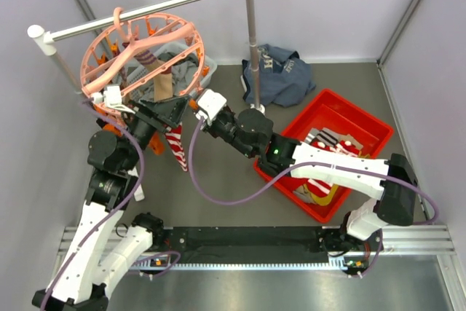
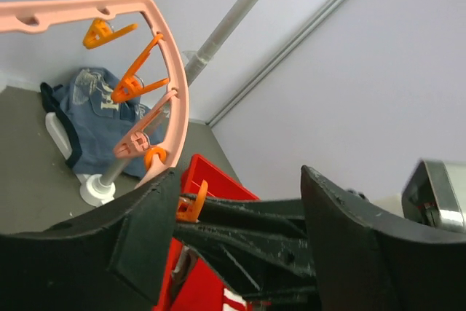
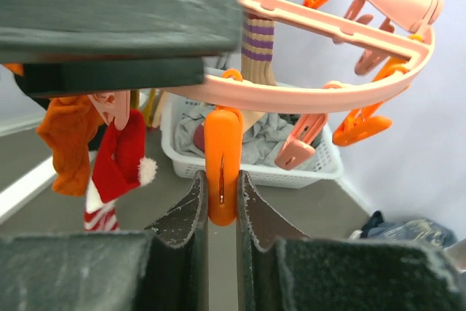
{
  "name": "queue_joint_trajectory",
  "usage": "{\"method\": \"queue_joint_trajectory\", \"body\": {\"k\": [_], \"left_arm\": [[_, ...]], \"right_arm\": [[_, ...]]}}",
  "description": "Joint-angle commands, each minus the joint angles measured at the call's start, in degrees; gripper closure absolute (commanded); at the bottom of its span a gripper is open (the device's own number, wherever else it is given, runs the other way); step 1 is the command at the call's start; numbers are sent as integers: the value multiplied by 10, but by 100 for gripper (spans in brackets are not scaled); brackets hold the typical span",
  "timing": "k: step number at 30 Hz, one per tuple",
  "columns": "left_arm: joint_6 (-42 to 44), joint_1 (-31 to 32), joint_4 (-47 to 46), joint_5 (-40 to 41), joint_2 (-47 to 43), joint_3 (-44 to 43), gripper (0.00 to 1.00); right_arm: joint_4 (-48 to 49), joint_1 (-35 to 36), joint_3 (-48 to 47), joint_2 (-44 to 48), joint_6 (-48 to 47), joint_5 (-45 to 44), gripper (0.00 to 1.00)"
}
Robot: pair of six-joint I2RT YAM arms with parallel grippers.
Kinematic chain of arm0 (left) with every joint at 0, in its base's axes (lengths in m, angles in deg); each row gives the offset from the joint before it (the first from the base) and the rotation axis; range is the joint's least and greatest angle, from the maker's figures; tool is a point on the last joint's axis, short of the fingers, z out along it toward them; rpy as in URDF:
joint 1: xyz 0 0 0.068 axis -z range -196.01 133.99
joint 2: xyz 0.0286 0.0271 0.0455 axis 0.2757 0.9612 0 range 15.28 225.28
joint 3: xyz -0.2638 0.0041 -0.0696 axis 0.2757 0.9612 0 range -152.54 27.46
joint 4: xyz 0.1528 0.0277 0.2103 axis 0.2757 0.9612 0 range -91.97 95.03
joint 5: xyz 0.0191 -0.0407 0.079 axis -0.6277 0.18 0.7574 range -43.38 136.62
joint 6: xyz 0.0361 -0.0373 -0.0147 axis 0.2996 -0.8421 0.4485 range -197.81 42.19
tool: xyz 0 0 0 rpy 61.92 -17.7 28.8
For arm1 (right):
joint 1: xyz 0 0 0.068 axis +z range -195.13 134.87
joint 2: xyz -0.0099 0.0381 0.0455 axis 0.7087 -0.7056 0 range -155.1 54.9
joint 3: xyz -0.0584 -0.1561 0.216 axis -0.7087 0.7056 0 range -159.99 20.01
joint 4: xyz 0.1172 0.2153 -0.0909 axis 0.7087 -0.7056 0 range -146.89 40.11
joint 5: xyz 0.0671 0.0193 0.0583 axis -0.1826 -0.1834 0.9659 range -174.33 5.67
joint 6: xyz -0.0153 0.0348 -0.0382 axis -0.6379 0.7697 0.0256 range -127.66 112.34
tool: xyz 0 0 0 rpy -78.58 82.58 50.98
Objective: Clip the socks to the hanger
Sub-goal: Open the clamp at the hanger.
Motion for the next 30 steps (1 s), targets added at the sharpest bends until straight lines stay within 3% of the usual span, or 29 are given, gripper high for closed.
{"method": "queue_joint_trajectory", "body": {"k": [1, 10, 15, 19, 30], "left_arm": [[57, -3, 27, 16, -31, -19, 25], [66, -3, 8, 1, -57, 37, 14], [51, -3, -24, -9, -42, 62, 14], [48, -3, -42, -9, -28, 71, 22], [4, 1, -232, 4, 18, 136, 21]], "right_arm": [[-39, 5, -56, -1, 73, 2, 100], [-126, -9, -109, -1, 179, 6, 100], [-147, -15, -125, -3, 222, 6, 100], [-155, -21, -127, -2, 252, 6, 100], [-158, -24, -129, -2, 280, 26, 100]]}}
